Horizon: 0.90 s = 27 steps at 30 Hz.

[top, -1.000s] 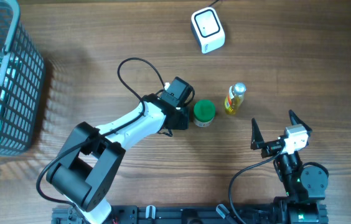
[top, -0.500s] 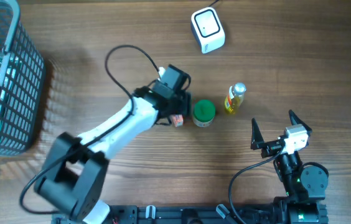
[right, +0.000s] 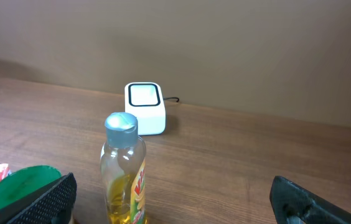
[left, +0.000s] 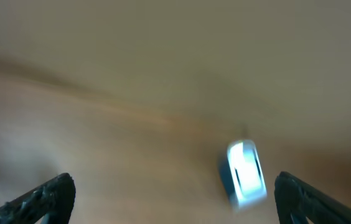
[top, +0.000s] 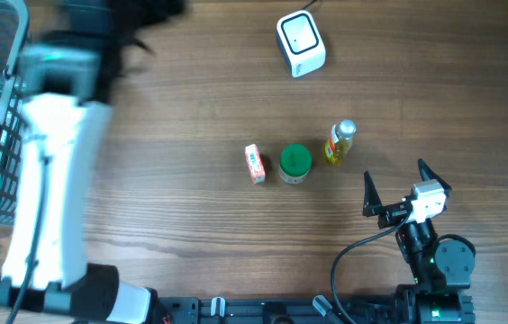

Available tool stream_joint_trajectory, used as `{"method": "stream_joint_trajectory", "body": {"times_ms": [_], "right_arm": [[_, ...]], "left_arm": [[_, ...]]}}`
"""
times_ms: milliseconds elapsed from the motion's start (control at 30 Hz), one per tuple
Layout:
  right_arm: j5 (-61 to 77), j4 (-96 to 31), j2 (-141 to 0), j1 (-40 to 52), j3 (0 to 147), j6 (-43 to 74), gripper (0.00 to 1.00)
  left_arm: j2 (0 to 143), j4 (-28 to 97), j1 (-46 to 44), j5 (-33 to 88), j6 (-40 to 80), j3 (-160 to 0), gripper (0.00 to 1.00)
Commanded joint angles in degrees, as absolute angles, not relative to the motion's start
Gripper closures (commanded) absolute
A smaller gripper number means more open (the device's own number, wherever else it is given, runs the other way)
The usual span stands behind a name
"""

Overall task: Scan the item barcode
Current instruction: 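Release the tissue pack and reach the left gripper into the basket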

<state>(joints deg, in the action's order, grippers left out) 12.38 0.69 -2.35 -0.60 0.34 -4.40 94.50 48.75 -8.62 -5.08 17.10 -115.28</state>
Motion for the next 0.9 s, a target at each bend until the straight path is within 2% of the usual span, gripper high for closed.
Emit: {"method": "stream_joint_trajectory", "body": {"times_ms": [0, 100, 233, 433, 667, 867], "right_arm": [[11.92, 0.91, -2.04, -0.99, 0.32, -4.49, 0.0], [11.92, 0.91, -2.04, -0.99, 0.3, -4.51, 0.01], [11.92, 0.91, -2.04, -0.99, 0.3, -4.49, 0.0], [11.92, 0.91, -2.04, -0.99, 0.3, -4.49, 0.0], [11.92, 0.93, -2.04, -0.99, 0.3, -4.49, 0.0], [11.92, 0.91, -2.04, -0.99, 0.3, -4.49, 0.0]], "left_arm": [[92.84, 50.96, 2.28, -9.69, 15.03, -120.22, 0.0], [93.36, 51.88, 11.25, -14.68, 14.59, -120.2, 0.0], [96.09, 53.34, 23.11, -14.68, 5.87, -120.2, 0.0], [103.11, 54.85, 34.04, -14.57, -4.56, -120.01, 0.0], [114.5, 60.55, 43.35, -5.78, -12.75, -119.96, 0.03], [119.39, 60.25, 47.07, 2.0, -28.21, -113.43, 0.0]]}}
